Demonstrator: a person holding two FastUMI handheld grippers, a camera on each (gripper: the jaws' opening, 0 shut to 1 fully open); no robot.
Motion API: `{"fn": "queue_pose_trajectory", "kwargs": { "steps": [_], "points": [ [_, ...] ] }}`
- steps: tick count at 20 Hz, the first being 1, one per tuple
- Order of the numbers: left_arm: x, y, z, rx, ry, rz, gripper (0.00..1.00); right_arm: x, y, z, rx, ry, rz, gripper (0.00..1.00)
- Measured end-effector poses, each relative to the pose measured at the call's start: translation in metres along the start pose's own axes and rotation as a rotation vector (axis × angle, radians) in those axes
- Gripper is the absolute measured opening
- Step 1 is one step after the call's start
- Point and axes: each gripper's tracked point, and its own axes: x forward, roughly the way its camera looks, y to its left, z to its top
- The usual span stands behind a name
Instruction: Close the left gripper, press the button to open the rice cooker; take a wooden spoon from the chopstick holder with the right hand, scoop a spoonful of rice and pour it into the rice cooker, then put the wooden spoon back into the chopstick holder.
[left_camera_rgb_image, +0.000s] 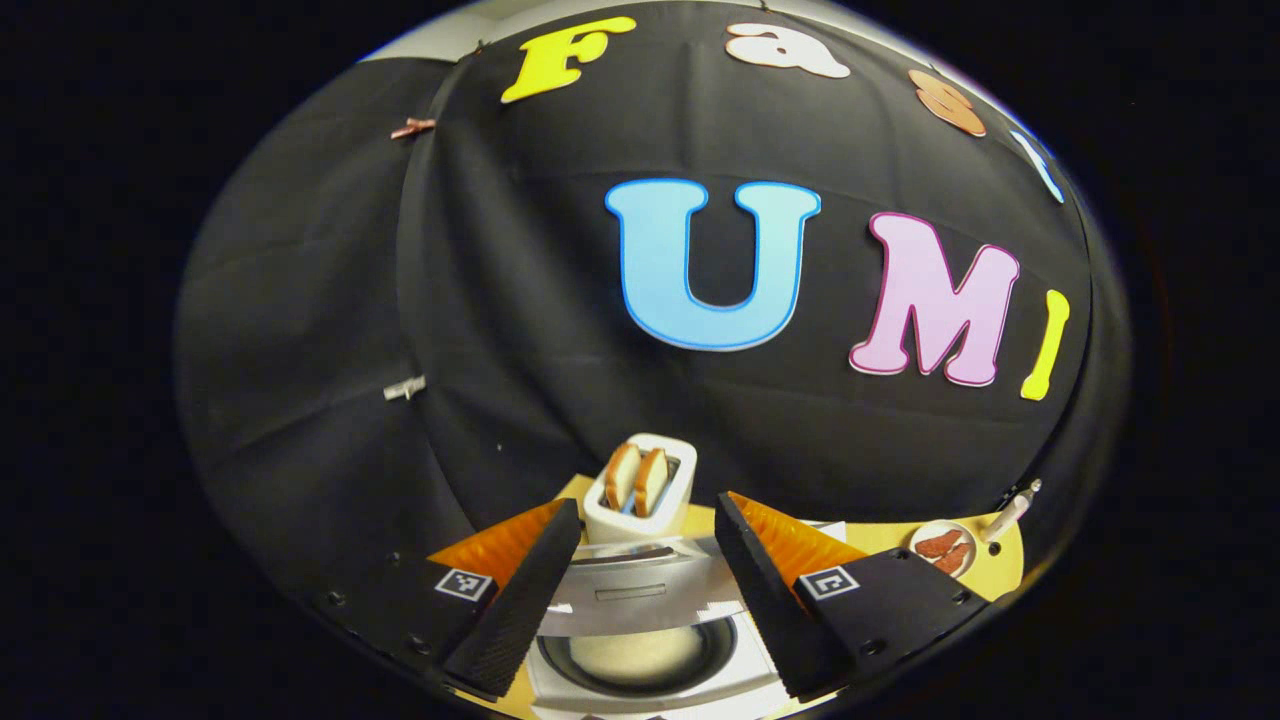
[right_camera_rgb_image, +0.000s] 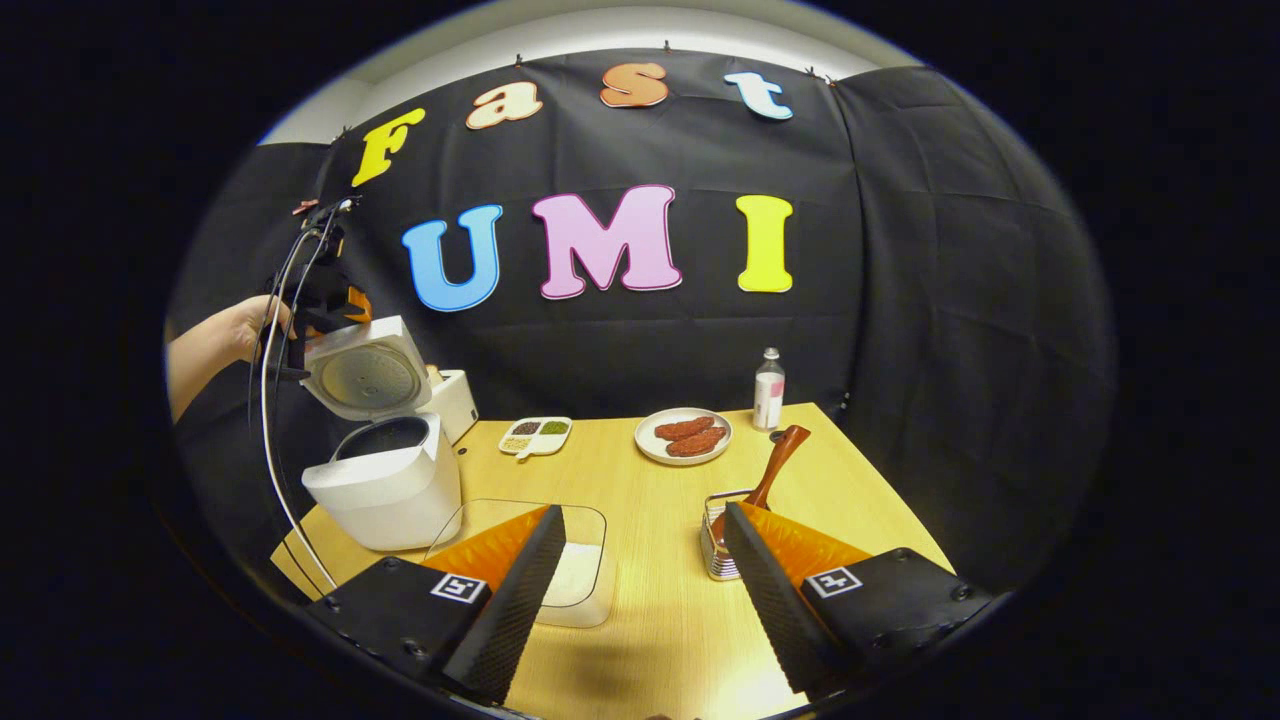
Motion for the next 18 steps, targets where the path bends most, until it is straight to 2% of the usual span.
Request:
{"fn": "queue_pose_trajectory", "kwargs": {
  "steps": [5, 9, 13, 15, 17, 18],
  "points": [
    [-0.019, 0.001, -0.080, -0.008, 0.064, 0.020, 0.98, 0.007, -0.015, -0.008, -0.029, 0.028, 0.042, 1.00],
    [-0.019, -0.003, -0.118, 0.073, 0.020, 0.034, 0.99, 0.017, -0.036, -0.009, -0.132, 0.014, 0.030, 1.00],
    [-0.012, -0.004, -0.163, 0.028, 0.108, 0.051, 0.99, 0.024, -0.049, -0.009, -0.096, 0.019, 0.026, 1.00],
    [-0.010, -0.006, -0.179, 0.082, 0.136, 0.065, 0.99, 0.024, -0.054, -0.010, -0.081, 0.019, 0.021, 1.00],
    [-0.009, -0.008, -0.185, 0.155, 0.089, 0.086, 1.00, 0.024, -0.060, -0.013, -0.088, 0.016, 0.023, 1.00],
    [-0.009, -0.009, -0.183, 0.146, 0.069, 0.092, 1.00, 0.025, -0.066, -0.013, -0.112, 0.014, 0.020, 1.00]
  ]
}}
